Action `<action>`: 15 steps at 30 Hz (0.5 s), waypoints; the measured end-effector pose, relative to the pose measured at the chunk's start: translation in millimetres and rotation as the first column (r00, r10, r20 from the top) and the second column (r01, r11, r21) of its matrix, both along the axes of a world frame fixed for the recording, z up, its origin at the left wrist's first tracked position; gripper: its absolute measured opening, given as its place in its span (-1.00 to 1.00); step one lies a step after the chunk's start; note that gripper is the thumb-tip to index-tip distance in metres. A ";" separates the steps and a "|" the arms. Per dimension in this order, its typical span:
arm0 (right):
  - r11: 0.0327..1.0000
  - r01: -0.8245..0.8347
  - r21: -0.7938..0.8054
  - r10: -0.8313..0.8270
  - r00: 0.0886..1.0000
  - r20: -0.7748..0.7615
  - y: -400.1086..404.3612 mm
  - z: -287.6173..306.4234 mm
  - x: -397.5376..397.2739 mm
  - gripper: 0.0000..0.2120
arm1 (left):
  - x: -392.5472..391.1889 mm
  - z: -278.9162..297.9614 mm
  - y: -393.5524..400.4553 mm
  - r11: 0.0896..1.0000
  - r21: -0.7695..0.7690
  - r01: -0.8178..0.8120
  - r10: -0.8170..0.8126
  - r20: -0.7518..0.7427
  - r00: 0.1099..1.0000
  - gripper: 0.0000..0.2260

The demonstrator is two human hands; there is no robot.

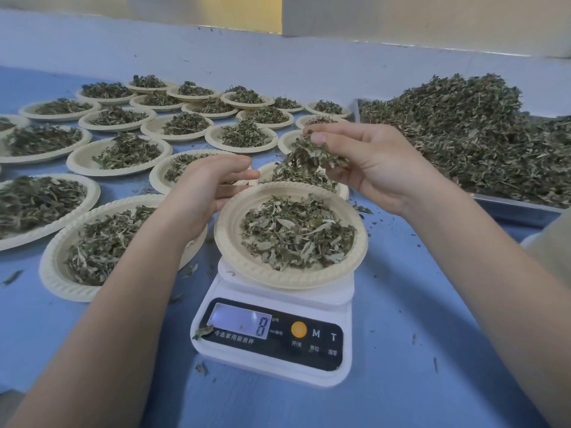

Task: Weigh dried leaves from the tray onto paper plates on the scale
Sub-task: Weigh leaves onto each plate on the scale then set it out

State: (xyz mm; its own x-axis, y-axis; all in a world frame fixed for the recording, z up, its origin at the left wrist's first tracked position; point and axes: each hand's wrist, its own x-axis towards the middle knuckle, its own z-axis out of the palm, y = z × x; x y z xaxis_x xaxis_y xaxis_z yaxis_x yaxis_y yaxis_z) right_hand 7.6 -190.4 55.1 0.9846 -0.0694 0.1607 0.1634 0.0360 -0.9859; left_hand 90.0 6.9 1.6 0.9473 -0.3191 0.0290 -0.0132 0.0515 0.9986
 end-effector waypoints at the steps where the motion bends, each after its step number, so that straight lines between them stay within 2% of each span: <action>1: 1.000 0.011 0.018 -0.011 1.000 0.005 -1.1 0.3 0.1 -0.92 | -0.1 0.0 -0.1 1.000 0.002 -0.001 0.001 0.000 1.000 -0.75; 4: 0.989 0.125 0.079 -0.126 0.992 0.011 -9.5 -1.0 3.4 -0.94 | -0.3 0.1 -0.7 1.000 0.000 -0.007 0.007 -0.004 1.000 -0.77; 6: 0.947 0.260 0.190 -0.263 0.965 -0.006 -17.5 -5.8 8.7 -0.94 | -0.6 0.1 -1.0 1.000 -0.001 -0.009 0.009 -0.006 1.000 -0.79; 10: 0.748 0.486 0.451 -0.503 0.859 -0.092 -38.9 -19.5 18.2 -0.85 | -0.8 0.0 -1.2 1.000 0.015 0.000 0.000 -0.003 1.000 -0.79; 11: 0.712 0.526 0.466 -0.539 0.834 -0.118 -45.5 -23.2 20.6 -0.82 | -0.9 0.3 -1.2 1.000 0.019 0.003 -0.003 -0.002 1.000 -0.78; 12: 0.704 0.588 0.397 -0.589 0.797 -0.137 -51.6 -25.8 22.4 -0.78 | -1.1 0.4 -1.1 1.000 0.020 0.006 -0.006 -0.002 1.000 -0.77; 13: 0.720 0.664 0.203 -0.651 0.747 -0.135 -58.1 -27.9 24.5 -0.70 | -1.4 0.7 -1.2 1.000 0.018 0.008 -0.008 -0.003 1.000 -0.75; 14: 0.714 0.689 -0.121 -0.700 0.709 -0.092 -64.1 -29.5 24.7 -0.59 | -1.7 0.9 -1.3 1.000 0.016 0.010 -0.010 -0.005 1.000 -0.74; 15: 0.622 0.632 -0.463 -0.714 0.700 -0.003 -67.7 -29.9 22.9 -0.51 | -1.8 0.7 -1.6 1.000 0.013 0.011 -0.011 -0.005 1.000 -0.75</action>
State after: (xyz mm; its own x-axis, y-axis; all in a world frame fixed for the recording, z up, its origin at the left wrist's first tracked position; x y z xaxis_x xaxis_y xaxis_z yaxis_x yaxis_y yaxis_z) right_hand 30.5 -258.2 25.2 0.6992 -0.6941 0.1713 -0.1905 -0.4118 -0.8911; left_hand 88.2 5.3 2.4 0.9439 -0.3295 0.0202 -0.0081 0.0382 0.9992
